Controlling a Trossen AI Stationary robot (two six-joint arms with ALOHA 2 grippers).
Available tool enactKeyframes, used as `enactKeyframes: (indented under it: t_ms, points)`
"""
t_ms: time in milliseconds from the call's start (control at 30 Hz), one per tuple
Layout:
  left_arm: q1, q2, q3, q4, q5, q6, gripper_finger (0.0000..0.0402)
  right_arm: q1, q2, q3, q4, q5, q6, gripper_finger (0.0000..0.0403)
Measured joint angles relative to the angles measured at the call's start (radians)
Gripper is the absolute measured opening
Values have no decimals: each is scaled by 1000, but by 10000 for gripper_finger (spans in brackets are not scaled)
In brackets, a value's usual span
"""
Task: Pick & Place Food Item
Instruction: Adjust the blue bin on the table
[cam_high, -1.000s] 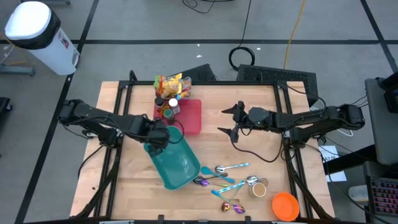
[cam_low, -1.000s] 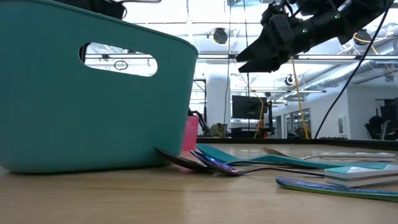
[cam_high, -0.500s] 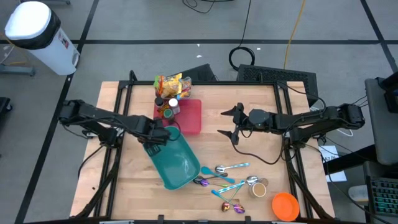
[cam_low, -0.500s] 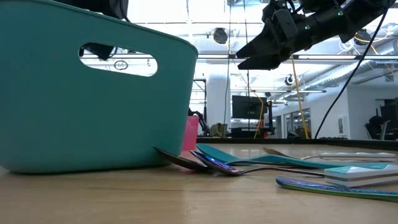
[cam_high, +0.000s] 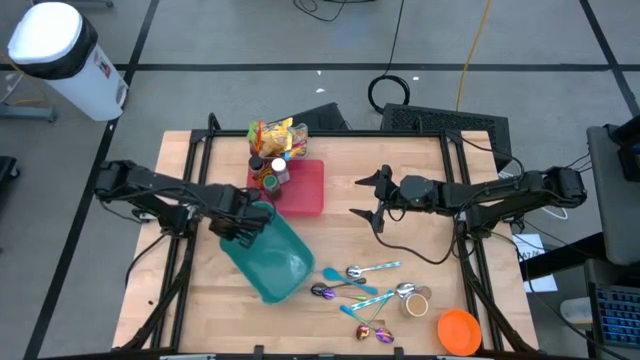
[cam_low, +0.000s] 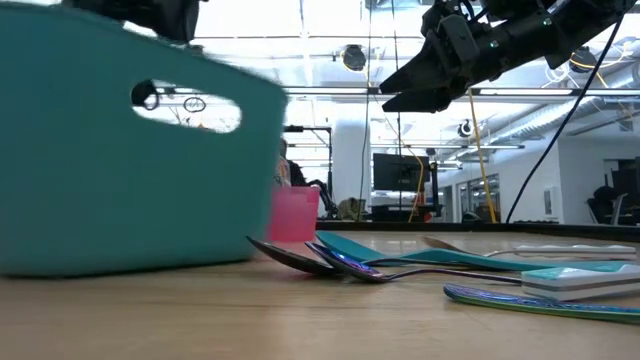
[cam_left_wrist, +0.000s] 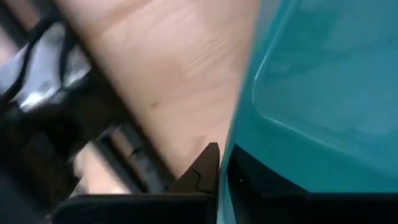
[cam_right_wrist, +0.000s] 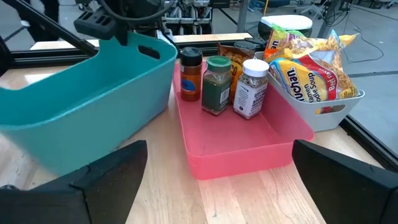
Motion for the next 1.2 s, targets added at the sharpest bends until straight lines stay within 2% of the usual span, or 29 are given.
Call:
enactKeyframes:
  t_ms: [100, 267, 400, 500, 633, 900, 1200]
  points:
    - [-11, 0, -1, -41, 1, -52, 6, 0, 0, 0, 0, 0, 1, 393]
    - [23, -50, -2, -55, -17, -119, 12, 0, 0, 0, 17, 0, -4, 393]
    - [33, -109, -3, 37, -125, -295, 6, 0, 0, 0, 74, 1, 23, 393]
    - [-19, -148, -3, 92, -190, -451, 5, 0, 0, 1, 124, 1, 23, 393]
    - [-80, -148, -3, 80, -141, -627, 4, 0, -1, 2, 144, 1, -11, 393]
    - [-269, -132, -3, 110, -137, -966, 3, 0, -1, 2, 159, -1, 13, 393]
    - [-432, -37, -3, 185, -161, -1196, 6, 59, 0, 2, 151, -3, 26, 393]
